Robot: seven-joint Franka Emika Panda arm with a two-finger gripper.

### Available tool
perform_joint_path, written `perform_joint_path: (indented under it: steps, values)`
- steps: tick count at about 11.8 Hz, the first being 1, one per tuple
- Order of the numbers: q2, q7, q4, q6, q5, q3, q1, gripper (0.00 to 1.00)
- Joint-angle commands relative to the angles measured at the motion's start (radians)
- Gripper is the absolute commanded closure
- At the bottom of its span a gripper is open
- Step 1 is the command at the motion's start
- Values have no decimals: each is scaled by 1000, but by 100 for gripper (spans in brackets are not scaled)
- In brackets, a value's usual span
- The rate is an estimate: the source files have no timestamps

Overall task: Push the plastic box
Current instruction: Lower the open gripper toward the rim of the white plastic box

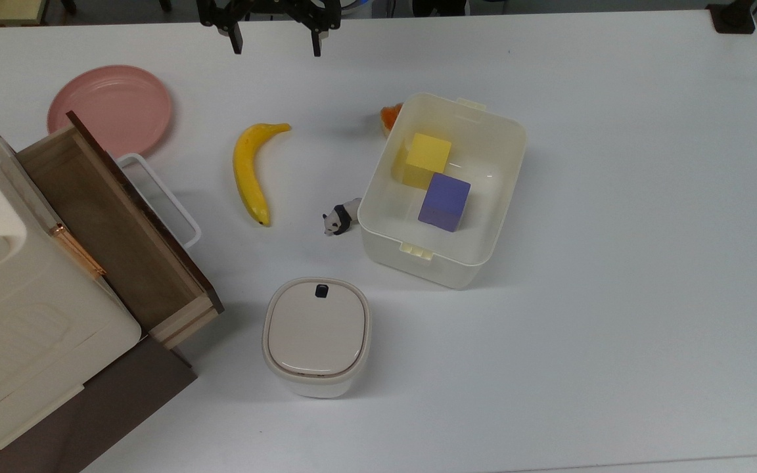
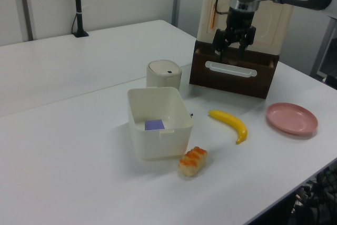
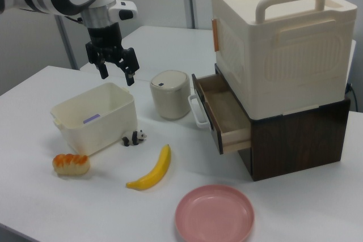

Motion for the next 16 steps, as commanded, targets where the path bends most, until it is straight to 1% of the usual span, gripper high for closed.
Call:
perform_joint_path:
  steps: [1,12,13,16]
  values:
    - [-8,-20,3,-19,22,-11,12,0]
    - [-10,-26,2,-19,22,-11,14,0]
    - [-11,-51,0,-18,22,-11,12,0]
    - [-28,-216,-26,-19,22,-11,3,0]
